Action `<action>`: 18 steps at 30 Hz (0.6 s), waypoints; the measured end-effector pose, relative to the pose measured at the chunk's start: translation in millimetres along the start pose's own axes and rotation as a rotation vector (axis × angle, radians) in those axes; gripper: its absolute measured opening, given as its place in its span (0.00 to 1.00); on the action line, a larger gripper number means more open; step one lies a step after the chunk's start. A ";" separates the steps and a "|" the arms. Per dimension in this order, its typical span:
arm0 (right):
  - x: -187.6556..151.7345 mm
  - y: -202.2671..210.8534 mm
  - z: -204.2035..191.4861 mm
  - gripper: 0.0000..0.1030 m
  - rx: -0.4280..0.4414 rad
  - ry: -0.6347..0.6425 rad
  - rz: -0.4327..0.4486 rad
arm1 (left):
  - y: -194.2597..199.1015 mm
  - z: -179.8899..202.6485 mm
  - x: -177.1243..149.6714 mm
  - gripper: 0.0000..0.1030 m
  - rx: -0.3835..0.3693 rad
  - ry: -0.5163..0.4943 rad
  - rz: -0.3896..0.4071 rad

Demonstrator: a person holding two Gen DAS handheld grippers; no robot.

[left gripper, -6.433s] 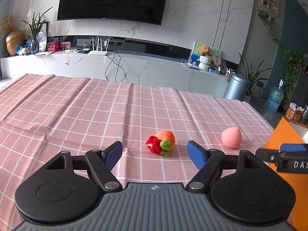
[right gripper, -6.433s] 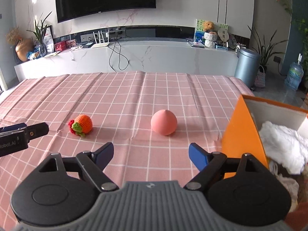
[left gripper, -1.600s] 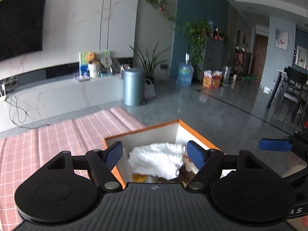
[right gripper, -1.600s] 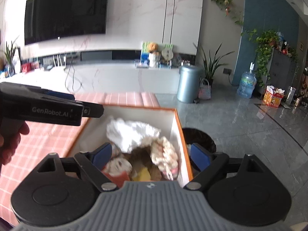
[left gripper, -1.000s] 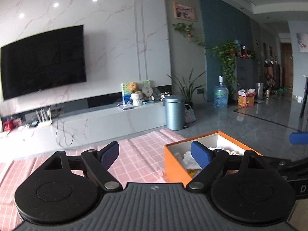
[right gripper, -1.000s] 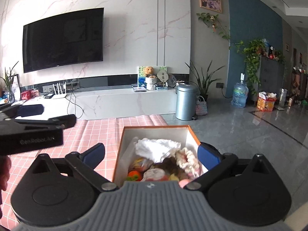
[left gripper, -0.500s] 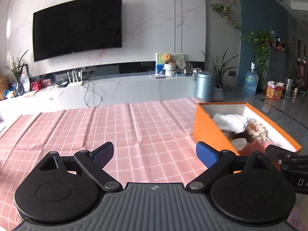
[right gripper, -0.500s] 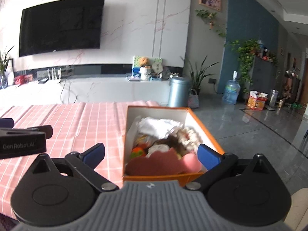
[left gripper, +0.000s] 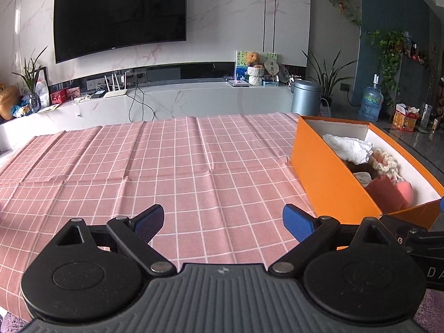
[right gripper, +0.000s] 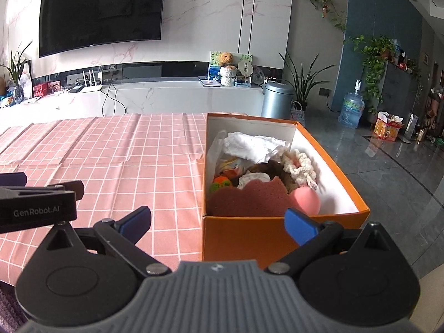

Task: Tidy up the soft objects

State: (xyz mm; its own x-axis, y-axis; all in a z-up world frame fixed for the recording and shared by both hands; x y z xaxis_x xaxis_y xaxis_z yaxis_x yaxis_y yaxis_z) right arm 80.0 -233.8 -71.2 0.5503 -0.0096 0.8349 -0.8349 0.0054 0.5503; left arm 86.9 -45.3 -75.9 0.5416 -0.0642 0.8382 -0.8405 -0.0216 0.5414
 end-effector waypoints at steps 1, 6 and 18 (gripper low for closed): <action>-0.4 -0.4 0.0 0.97 0.000 -0.001 -0.004 | -0.4 0.1 0.3 1.00 0.000 -0.002 -0.003; -1.2 -0.9 1.5 0.97 0.000 -0.006 -0.012 | 0.3 -0.6 1.2 1.00 0.001 -0.003 -0.010; -2.5 -3.6 1.1 0.97 0.003 -0.004 -0.024 | -1.3 -1.6 0.8 1.00 0.006 0.000 -0.012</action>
State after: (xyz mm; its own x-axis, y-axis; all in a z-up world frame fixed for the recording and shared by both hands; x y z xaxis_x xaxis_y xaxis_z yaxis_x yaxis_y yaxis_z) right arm 81.6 -234.9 -75.2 0.5703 -0.0135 0.8213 -0.8214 0.0021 0.5703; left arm 88.5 -43.7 -75.7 0.5518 -0.0643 0.8315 -0.8339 -0.0282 0.5512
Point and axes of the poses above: each gripper's, at about its wrist camera, not at the fingertips, and y roughly against the way its jaws point, z to its right, x to its top, the point moved 5 cm from there along -y, roughly the way its jaws point, and after that the axes turned 5 degrees about -y, right-handed, at the moved point
